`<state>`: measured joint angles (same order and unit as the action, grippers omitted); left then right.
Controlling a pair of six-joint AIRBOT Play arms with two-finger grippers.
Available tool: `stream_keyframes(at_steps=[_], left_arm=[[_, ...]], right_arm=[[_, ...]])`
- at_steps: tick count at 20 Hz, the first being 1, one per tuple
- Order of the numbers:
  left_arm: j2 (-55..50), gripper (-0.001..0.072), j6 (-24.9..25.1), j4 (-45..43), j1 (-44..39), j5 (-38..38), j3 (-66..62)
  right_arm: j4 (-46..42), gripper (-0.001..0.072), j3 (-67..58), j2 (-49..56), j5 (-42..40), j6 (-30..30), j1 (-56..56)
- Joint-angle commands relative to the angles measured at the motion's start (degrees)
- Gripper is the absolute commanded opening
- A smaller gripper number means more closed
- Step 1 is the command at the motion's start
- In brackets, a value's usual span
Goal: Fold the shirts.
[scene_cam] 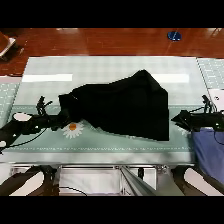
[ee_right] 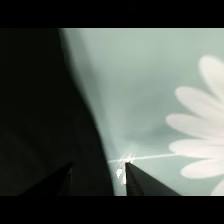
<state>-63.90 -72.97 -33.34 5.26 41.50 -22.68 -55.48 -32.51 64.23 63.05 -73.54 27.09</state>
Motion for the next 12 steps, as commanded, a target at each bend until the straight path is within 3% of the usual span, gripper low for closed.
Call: stream_keyframes(at_steps=[1, 6, 8, 9, 10, 12], left_arm=[[-0.1, 0.0020, 0.5, 2.1, -2.2, -4.2, 0.4], [-0.1, 0.0020, 0.5, 2.1, -2.2, -2.4, 0.4], [-0.1, 0.0020, 0.5, 2.1, -2.2, -2.2, 0.4], [0.1, 0.0020, 0.5, 2.1, -2.2, -2.3, 0.3], [0.4, 0.0020, 0.6, 2.1, -2.2, -2.2, -0.3], [2.4, 0.0020, 0.5, 2.1, -2.2, -0.7, -3.6]], right_arm=[[-2.7, 0.0386, 0.7, 0.6, 2.7, -1.2, -3.9], [-0.5, 0.0378, 0.7, 7.4, 3.2, -0.9, -11.5], [4.7, 0.0266, 0.4, 8.1, 0.7, 1.8, -14.0], [6.8, 0.0121, -0.3, 8.0, 0.1, 3.5, -15.0], [8.9, 0.0021, -1.8, 8.0, 0.2, 5.6, -15.8], [11.0, 0.0020, -8.1, 7.8, 3.9, 7.4, -16.1]])
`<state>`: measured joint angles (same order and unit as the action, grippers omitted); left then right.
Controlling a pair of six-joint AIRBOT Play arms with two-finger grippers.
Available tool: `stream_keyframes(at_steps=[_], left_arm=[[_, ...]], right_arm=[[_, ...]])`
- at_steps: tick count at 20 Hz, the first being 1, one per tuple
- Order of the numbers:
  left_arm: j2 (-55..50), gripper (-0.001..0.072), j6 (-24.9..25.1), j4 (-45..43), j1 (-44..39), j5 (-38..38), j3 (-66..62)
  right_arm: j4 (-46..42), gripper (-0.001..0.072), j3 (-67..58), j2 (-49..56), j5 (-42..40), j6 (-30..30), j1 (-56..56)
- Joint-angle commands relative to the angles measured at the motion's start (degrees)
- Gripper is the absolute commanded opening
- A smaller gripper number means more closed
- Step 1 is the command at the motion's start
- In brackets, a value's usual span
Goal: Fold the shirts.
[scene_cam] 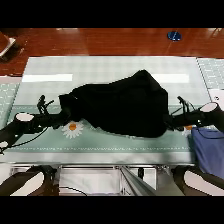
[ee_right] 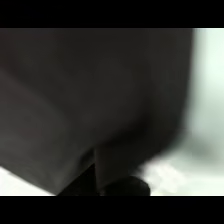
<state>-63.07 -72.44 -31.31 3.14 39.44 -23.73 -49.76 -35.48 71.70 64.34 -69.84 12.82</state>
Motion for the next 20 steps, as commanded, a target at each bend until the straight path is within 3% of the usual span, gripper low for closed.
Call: stream_keyframes(at_steps=[1, 8, 10, 15, 20], left_arm=[[3.4, 0.0020, 0.0, 0.1, 0.0, 2.0, -5.3], [21.0, 0.0020, 0.0, 0.0, 3.7, -0.3, -37.6], [25.1, 0.0019, -0.5, -0.4, 6.7, 3.1, -45.4], [35.6, 0.0019, -3.1, -10.3, 15.2, 6.3, -55.9], [45.9, 0.0019, -10.1, -26.1, 22.1, 9.4, -57.9]], right_arm=[[5.5, 0.0020, -9.4, -0.4, 4.1, 3.8, -1.9], [1.6, 0.0020, -57.0, -8.8, 4.6, -1.1, -1.8], [0.8, 0.0020, -65.8, -13.2, 7.0, -1.6, -1.8], [-13.0, 0.0020, -68.5, -28.9, -0.5, -5.4, -1.8], [-23.5, 0.0020, -68.5, -38.5, 5.3, -8.9, -1.8]])
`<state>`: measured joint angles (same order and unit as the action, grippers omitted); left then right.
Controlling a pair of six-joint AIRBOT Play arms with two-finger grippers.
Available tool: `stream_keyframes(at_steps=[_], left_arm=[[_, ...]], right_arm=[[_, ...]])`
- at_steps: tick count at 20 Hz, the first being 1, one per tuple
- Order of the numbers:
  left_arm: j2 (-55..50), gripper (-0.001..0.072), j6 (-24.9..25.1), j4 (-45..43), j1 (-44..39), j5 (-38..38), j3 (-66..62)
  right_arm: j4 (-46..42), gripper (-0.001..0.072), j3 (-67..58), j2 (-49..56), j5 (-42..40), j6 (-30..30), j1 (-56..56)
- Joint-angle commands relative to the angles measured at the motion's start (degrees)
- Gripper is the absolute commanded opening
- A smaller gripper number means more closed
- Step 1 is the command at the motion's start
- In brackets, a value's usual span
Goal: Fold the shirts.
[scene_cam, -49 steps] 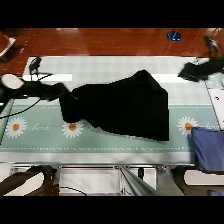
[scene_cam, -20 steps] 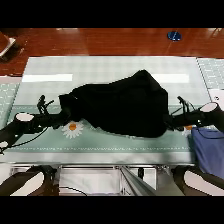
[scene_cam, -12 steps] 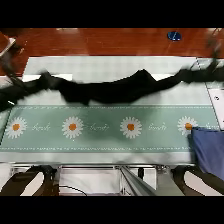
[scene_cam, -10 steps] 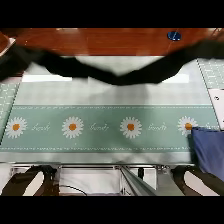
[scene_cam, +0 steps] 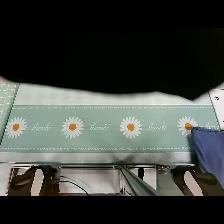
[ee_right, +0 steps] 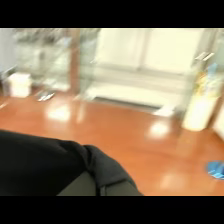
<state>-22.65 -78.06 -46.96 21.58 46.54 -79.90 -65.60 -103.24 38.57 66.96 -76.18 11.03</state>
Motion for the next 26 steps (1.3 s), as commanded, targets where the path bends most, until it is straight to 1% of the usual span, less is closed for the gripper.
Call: stream_keyframes(at_steps=[1, 5, 8, 9, 11, 13, 15, 17, 18, 19, 22, 26], left_arm=[[7.4, 0.0019, -5.4, -13.7, 4.4, 3.5, -1.7], [12.4, 0.0019, -9.2, -23.0, 5.3, 6.0, -1.7], [12.3, 0.0019, -9.3, -24.0, 4.5, 7.5, -0.8], [12.0, 0.0019, -10.2, -24.0, 4.3, 7.6, 0.5], [11.0, 0.0019, -10.3, -22.2, 4.3, 8.2, 4.7], [9.1, 0.0020, -9.7, -16.9, 4.3, 8.2, 10.8], [5.3, 0.0019, -5.7, -7.6, 4.3, 8.1, 17.4], [-1.2, 0.0019, 0.5, 1.8, 4.3, 8.1, 22.8], [-5.7, 0.0019, 3.7, 5.3, 4.3, 8.1, 24.4], [-10.4, 0.0019, 5.9, 6.8, 3.9, 7.9, 24.9], [-25.7, 0.0020, 9.2, 7.1, -1.2, 1.8, 23.6], [-45.8, 0.0019, 9.5, 7.1, -10.5, -6.5, 15.6]], right_arm=[[-8.7, 0.0020, -0.7, -6.5, 4.1, -3.0, 0.0], [-10.8, 0.0020, -0.6, -9.2, 7.1, -5.3, -0.1], [-10.8, 0.0020, 0.6, -9.4, 9.1, -5.7, -0.1], [-10.7, 0.0020, 2.1, -9.4, 9.7, -6.0, -0.1], [-9.2, 0.0020, 6.8, -9.4, 10.5, -6.3, -0.1], [-5.2, 0.0020, 13.6, -9.2, 10.4, -6.3, -0.1], [0.0, 0.0020, 20.8, -7.7, 10.4, -5.5, -0.1], [3.3, 0.0020, 26.8, -4.0, 10.0, -3.4, -0.1], [4.1, 0.0020, 29.1, -1.1, 9.1, -1.9, -0.1], [4.3, 0.0020, 30.6, 2.2, 7.6, -1.0, -0.2], [4.8, 0.0020, 31.3, 15.4, 0.2, 1.7, -0.1], [11.2, 0.0020, 28.3, 35.2, -11.0, 3.6, -0.1]])
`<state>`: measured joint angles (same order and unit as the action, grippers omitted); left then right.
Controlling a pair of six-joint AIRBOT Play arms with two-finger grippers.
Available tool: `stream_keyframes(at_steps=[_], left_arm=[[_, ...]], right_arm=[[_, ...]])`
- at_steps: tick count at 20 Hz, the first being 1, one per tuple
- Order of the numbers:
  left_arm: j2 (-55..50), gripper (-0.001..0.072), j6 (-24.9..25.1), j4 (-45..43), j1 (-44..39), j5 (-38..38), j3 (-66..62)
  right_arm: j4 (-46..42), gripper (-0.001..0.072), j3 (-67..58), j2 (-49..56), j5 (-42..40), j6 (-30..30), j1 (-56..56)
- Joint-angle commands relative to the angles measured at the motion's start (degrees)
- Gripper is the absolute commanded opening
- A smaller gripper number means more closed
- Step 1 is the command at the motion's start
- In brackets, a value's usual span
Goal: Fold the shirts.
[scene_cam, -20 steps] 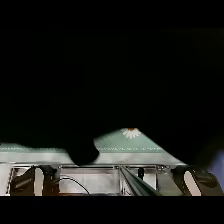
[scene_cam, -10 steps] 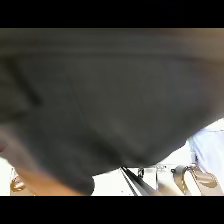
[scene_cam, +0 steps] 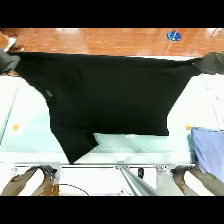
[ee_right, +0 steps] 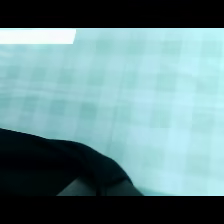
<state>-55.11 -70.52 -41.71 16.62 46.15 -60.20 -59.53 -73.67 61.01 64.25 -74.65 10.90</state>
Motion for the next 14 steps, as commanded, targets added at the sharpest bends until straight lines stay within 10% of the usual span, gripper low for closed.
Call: stream_keyframes(at_steps=[1, 14], left_arm=[[-17.8, 0.0019, 1.9, 1.9, -7.5, -8.2, -6.9], [-51.1, 0.0019, -1.3, 1.9, -13.1, -16.1, -29.9]], right_arm=[[7.0, 0.0020, -4.2, 18.3, -9.6, 2.8, 0.0], [13.0, 0.0020, -38.5, 57.6, -10.1, -1.2, 0.0]])
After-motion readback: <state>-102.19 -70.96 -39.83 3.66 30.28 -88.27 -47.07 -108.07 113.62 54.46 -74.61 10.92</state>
